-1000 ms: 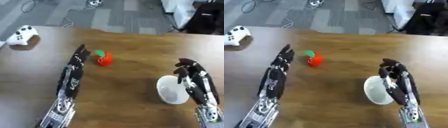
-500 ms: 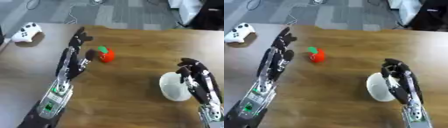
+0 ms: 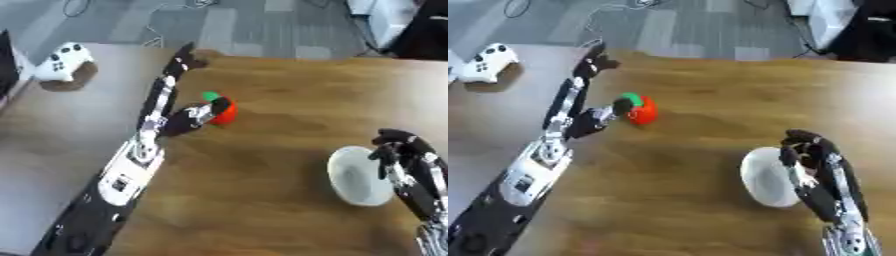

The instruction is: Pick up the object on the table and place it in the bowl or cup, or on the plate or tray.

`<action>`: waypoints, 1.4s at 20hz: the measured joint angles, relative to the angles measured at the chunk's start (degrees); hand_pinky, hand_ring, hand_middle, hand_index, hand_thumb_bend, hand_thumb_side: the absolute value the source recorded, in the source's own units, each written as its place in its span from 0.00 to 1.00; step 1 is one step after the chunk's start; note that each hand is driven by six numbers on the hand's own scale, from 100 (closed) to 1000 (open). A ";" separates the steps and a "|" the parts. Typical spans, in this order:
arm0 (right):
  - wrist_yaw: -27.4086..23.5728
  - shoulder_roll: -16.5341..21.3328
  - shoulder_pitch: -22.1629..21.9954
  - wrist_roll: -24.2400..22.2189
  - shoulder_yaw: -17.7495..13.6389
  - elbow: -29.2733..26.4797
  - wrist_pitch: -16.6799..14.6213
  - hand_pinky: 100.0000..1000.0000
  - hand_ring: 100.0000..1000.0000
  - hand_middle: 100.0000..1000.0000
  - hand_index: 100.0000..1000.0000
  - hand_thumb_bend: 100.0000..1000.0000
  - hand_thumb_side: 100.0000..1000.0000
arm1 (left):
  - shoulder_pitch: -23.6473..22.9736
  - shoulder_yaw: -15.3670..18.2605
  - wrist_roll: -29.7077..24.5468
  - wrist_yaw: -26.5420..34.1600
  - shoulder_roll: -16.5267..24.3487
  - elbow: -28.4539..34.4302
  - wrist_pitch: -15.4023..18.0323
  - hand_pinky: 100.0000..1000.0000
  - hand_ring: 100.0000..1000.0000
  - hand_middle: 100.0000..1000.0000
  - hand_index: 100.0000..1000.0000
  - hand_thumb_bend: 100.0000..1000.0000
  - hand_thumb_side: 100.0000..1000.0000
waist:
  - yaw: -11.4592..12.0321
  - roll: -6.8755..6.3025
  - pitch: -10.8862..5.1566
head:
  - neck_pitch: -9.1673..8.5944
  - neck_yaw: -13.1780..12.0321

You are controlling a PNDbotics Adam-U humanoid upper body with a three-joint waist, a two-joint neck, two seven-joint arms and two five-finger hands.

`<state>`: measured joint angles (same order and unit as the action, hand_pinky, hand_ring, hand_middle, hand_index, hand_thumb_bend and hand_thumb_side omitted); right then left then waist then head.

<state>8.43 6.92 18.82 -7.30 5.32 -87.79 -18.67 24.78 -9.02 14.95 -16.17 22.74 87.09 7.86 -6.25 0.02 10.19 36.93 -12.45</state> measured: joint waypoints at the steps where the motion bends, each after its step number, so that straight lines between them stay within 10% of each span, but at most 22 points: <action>1: -0.37 0.34 0.21 0.18 -0.20 -0.32 -0.11 0.17 0.44 0.55 0.72 0.42 0.56 | 0.33 -0.27 -0.38 -1.08 0.06 -0.57 0.16 1.00 1.00 0.98 0.80 0.85 0.68 | -0.28 0.11 0.00 | -0.07 -0.21; 28: -3.52 3.27 0.95 1.17 -2.57 -0.15 -0.71 0.14 0.41 0.53 0.70 0.42 0.55 | 0.56 -1.40 -9.18 -29.27 7.24 -8.66 -0.98 1.00 0.91 0.85 0.83 0.75 0.66 | -4.21 0.72 0.35 | -0.26 -0.28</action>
<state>4.91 10.19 19.77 -6.13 2.75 -87.94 -19.37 25.33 -10.42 5.77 -45.44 29.97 78.43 6.88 -10.47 0.74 10.54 36.67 -12.72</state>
